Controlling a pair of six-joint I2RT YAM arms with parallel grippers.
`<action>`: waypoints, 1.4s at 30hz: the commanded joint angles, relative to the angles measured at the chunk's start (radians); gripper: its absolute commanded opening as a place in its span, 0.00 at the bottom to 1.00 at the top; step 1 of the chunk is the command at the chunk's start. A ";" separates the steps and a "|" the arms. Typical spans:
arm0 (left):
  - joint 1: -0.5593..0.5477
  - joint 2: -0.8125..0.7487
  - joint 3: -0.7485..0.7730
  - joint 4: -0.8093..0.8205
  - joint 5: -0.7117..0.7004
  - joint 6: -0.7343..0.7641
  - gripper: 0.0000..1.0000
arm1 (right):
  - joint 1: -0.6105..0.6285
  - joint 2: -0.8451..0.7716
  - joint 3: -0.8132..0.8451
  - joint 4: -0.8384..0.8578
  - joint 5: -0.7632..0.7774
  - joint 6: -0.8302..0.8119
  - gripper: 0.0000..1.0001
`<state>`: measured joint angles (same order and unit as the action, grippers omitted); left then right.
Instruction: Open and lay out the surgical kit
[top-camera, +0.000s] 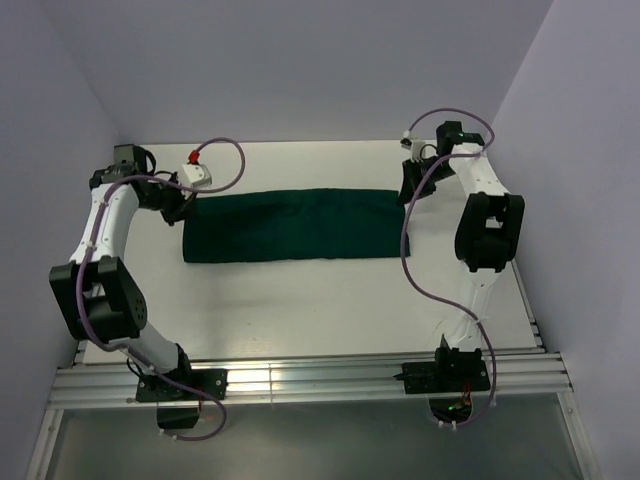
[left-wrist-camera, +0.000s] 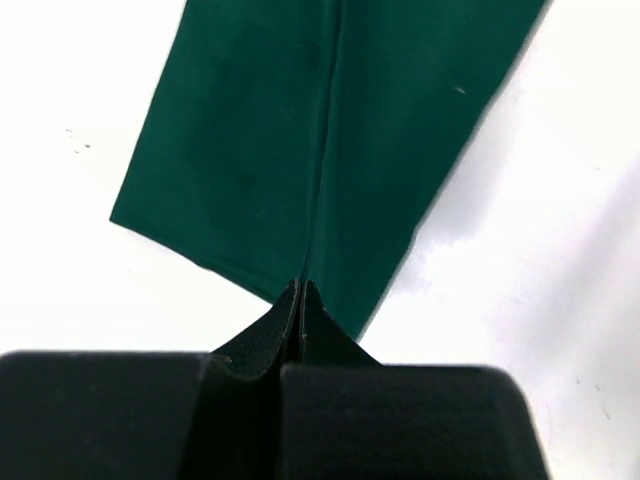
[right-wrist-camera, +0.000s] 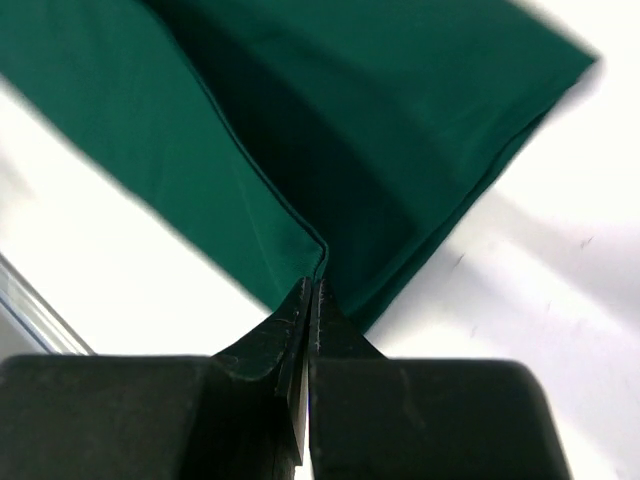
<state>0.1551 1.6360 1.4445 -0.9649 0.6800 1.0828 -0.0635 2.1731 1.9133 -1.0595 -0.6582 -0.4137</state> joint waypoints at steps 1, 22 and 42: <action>-0.005 -0.141 -0.091 -0.040 0.006 0.097 0.00 | -0.002 -0.137 -0.086 -0.092 -0.021 -0.220 0.00; -0.006 -0.841 -0.726 -0.129 -0.175 0.479 0.20 | -0.004 -0.735 -0.776 -0.103 0.178 -0.705 0.20; 0.024 -0.376 -0.358 0.043 -0.022 -0.116 0.70 | 0.001 -0.630 -0.544 0.000 0.146 -0.314 0.46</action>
<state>0.1562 1.0531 0.9646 -0.9401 0.5812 1.1099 -0.0631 1.4105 1.2407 -1.1118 -0.4667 -0.9108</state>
